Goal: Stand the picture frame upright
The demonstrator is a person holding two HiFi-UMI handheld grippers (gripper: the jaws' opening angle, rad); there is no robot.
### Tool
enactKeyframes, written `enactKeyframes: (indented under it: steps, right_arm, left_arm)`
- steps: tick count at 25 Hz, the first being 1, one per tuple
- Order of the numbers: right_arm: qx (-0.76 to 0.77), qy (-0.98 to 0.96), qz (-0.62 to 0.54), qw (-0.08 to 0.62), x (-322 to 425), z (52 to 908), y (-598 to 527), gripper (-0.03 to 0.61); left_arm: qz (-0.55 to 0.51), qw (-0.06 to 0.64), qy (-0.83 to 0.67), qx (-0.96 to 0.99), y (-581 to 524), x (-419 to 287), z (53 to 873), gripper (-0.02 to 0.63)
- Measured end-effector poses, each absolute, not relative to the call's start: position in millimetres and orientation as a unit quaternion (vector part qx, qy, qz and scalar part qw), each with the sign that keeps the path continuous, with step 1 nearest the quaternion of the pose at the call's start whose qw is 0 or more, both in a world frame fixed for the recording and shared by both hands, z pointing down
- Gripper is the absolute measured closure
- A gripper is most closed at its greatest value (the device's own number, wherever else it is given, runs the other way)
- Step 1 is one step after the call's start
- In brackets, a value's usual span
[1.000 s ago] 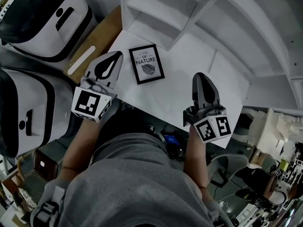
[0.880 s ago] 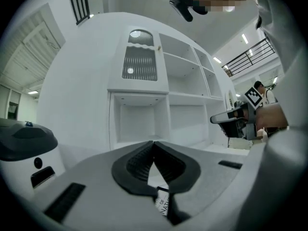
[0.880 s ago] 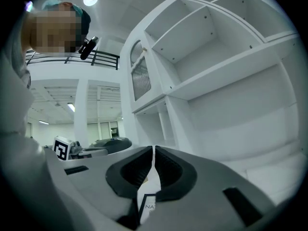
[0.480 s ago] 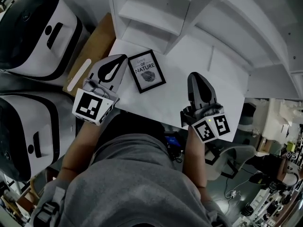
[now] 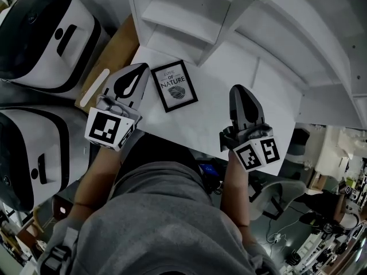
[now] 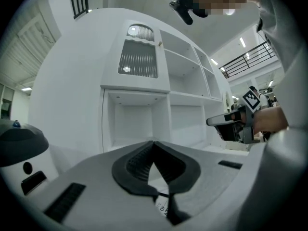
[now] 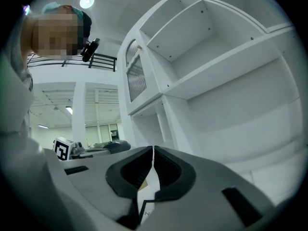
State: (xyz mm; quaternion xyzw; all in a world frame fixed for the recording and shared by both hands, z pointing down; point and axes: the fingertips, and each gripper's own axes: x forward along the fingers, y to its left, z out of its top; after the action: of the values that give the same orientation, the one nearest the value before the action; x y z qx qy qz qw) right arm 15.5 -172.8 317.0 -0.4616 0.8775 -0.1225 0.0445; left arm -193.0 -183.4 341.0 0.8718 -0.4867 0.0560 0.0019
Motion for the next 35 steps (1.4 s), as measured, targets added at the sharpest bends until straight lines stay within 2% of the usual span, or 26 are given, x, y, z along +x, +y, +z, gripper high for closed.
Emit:
enactKeyframes:
  steps: [13, 23, 35]
  right_arm:
    - [-0.422, 0.894, -0.152, 0.017, 34.8, 349.8, -192.8, 0.549]
    - [-0.380, 0.908, -0.176, -0.011, 15.9, 391.2, -211.0, 0.549]
    - [-0.311, 0.924, -0.188, -0.122, -10.5, 484.1, -245.4, 0.549]
  left_arm:
    - [0.052, 0.062, -0.538, 0.839, -184.7, -191.9, 376.6, 0.607]
    - [0.066, 0.094, -0.575, 0.810, -189.6, -198.0, 416.9, 0.607]
    - [0.105, 0.164, -0.602, 0.775, -202.9, -204.3, 496.9, 0.606]
